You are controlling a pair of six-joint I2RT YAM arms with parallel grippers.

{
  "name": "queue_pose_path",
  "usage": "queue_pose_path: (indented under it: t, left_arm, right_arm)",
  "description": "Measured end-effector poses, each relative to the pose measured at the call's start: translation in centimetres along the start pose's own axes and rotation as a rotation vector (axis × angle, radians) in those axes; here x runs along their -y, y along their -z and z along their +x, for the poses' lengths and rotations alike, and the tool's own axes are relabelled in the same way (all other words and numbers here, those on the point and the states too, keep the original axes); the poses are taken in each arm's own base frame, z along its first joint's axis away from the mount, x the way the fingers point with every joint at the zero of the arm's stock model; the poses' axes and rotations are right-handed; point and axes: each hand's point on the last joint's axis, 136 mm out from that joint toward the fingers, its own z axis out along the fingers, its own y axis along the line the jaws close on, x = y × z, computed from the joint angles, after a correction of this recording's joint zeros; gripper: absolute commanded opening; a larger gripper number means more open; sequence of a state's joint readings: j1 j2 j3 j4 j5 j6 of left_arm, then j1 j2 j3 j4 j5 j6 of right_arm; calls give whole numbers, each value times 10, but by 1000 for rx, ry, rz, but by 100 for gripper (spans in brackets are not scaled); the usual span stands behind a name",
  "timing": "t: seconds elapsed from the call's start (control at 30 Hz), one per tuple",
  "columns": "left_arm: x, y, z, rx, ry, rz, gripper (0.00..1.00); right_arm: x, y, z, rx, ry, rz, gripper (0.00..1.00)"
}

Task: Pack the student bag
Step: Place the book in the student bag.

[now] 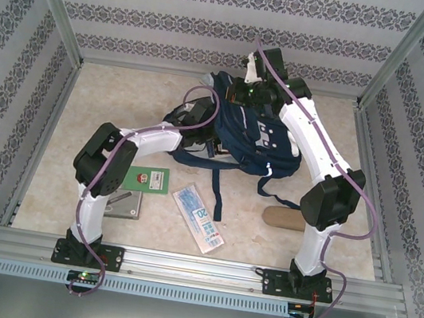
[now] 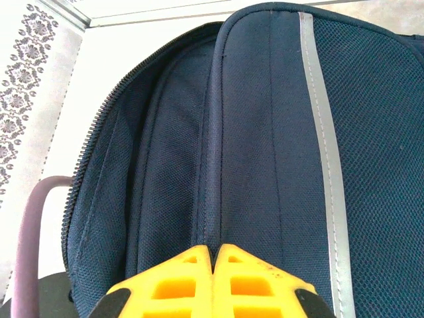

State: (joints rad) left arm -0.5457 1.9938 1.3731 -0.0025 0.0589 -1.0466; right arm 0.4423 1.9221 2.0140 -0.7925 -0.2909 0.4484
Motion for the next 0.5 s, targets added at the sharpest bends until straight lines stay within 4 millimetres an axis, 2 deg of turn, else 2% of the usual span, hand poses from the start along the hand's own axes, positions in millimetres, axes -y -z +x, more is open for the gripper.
queue_pose_path:
  t: [0.1, 0.2, 0.37, 0.5]
  left_arm:
    - [-11, 8, 3, 1, -13, -15, 57]
    - [-20, 11, 2, 0, -18, -54, 38]
    - [-42, 10, -9, 0, 0, -123, 17]
    - [-57, -1, -11, -10, 9, -170, 12]
  right_arm:
    - [0, -2, 3, -6, -2, -9, 0]
    - [0, -3, 4, -6, -2, -14, 0]
    - [-1, -2, 5, -5, -2, -20, 0]
    - [-2, -2, 6, -7, -8, -25, 0]
